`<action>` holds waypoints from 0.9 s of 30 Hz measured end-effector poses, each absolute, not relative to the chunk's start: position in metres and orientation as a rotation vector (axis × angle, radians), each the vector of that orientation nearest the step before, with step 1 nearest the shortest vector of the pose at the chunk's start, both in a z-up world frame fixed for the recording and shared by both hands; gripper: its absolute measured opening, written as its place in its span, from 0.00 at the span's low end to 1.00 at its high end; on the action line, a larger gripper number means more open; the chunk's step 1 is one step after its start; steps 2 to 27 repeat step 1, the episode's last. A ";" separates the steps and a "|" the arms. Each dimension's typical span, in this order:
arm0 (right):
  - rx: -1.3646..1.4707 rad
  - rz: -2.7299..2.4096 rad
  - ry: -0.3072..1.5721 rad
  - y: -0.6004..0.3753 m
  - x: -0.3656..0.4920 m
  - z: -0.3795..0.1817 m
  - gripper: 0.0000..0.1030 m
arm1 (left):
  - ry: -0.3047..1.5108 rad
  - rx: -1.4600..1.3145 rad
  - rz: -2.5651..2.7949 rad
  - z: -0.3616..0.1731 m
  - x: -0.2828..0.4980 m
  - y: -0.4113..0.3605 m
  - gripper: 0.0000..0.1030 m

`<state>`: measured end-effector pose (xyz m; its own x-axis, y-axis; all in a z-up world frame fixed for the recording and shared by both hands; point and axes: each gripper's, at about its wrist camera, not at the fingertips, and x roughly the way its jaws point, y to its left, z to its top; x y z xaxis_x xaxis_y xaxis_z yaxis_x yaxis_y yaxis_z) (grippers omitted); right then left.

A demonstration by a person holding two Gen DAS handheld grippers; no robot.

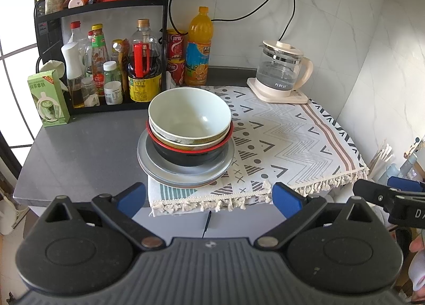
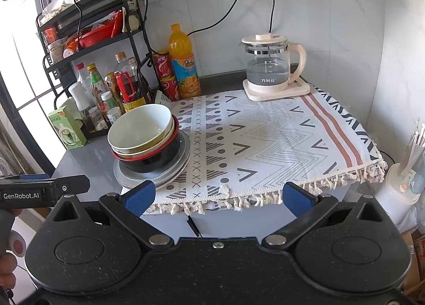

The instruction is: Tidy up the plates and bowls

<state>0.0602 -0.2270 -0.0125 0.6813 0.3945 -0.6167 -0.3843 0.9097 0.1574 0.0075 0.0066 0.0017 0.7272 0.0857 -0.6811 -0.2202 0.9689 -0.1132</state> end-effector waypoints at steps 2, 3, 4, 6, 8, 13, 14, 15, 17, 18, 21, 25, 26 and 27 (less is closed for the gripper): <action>0.016 0.438 0.695 -0.227 0.060 -0.013 1.00 | 0.741 -0.191 0.170 0.001 0.008 0.006 0.97; 0.016 0.438 0.695 -0.227 0.060 -0.013 1.00 | 0.741 -0.191 0.170 0.001 0.008 0.006 0.97; 0.016 0.438 0.695 -0.227 0.060 -0.013 1.00 | 0.741 -0.191 0.170 0.001 0.008 0.006 0.97; 0.016 0.438 0.695 -0.227 0.060 -0.013 1.00 | 0.741 -0.191 0.170 0.001 0.008 0.006 0.97; 0.016 0.438 0.695 -0.227 0.060 -0.013 1.00 | 0.741 -0.191 0.170 0.001 0.008 0.006 0.97; 0.016 0.438 0.695 -0.227 0.060 -0.013 1.00 | 0.741 -0.191 0.170 0.001 0.008 0.006 0.97; 0.016 0.438 0.695 -0.227 0.060 -0.013 1.00 | 0.741 -0.191 0.170 0.001 0.008 0.006 0.97; 0.016 0.438 0.695 -0.227 0.060 -0.013 1.00 | 0.741 -0.191 0.170 0.001 0.008 0.006 0.97; 0.016 0.438 0.695 -0.227 0.060 -0.013 1.00 | 0.741 -0.191 0.170 0.001 0.008 0.006 0.97; 0.016 0.438 0.695 -0.227 0.060 -0.013 1.00 | 0.741 -0.191 0.170 0.001 0.008 0.006 0.97; 0.016 0.438 0.695 -0.227 0.060 -0.013 1.00 | 0.741 -0.191 0.170 0.001 0.008 0.006 0.97; 0.016 0.438 0.695 -0.227 0.060 -0.013 1.00 | 0.741 -0.191 0.170 0.001 0.008 0.006 0.97; 0.016 0.438 0.695 -0.227 0.060 -0.013 1.00 | 0.741 -0.191 0.170 0.001 0.008 0.006 0.97; 0.016 0.438 0.695 -0.227 0.060 -0.013 1.00 | 0.741 -0.191 0.170 0.001 0.008 0.006 0.97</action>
